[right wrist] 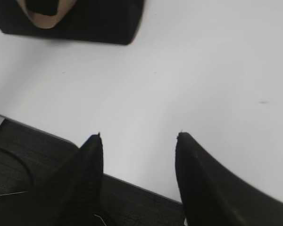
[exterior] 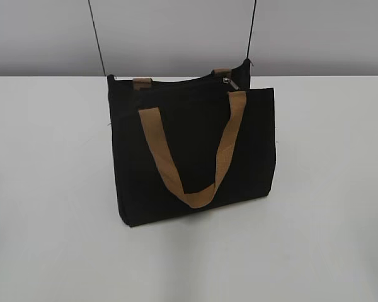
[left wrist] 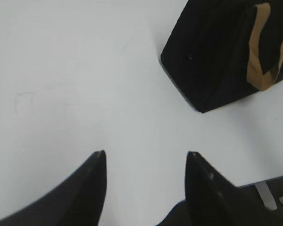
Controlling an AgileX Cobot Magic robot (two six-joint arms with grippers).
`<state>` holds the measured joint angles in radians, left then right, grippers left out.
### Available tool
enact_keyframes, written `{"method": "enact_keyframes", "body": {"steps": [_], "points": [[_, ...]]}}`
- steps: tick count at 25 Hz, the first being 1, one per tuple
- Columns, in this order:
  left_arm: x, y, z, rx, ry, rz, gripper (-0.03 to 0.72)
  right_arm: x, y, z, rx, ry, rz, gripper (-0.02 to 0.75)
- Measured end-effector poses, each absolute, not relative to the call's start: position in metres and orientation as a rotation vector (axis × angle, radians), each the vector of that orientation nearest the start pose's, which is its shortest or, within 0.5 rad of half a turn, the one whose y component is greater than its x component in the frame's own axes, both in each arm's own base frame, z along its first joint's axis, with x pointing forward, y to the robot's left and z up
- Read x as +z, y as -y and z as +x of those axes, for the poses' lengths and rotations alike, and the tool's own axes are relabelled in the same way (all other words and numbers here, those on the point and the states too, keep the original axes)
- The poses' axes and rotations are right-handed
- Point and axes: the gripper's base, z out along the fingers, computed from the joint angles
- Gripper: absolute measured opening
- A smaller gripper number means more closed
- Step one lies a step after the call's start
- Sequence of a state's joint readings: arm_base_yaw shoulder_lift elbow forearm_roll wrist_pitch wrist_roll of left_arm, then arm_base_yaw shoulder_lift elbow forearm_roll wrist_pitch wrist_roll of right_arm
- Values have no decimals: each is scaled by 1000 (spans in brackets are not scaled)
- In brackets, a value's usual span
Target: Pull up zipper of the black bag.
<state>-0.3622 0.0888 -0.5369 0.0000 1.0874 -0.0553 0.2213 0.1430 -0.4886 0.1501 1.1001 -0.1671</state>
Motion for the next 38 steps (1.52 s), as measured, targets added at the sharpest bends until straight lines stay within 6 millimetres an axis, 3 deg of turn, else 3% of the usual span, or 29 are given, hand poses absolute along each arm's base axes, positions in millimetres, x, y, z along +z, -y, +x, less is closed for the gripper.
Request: {"method": "enact_keyframes", "body": {"steps": [6,31,38], "points": [[285,2,6,-249,-2094,324,385,270,-9,14,150,-2211,-358,389],[285,2,6,-249,-2091,322,318,270,-9,14,149,-2213,-351,337],[285,2,6,-198,-2099,231,298,271,-7,6,147,-2153,-336,337]]}}
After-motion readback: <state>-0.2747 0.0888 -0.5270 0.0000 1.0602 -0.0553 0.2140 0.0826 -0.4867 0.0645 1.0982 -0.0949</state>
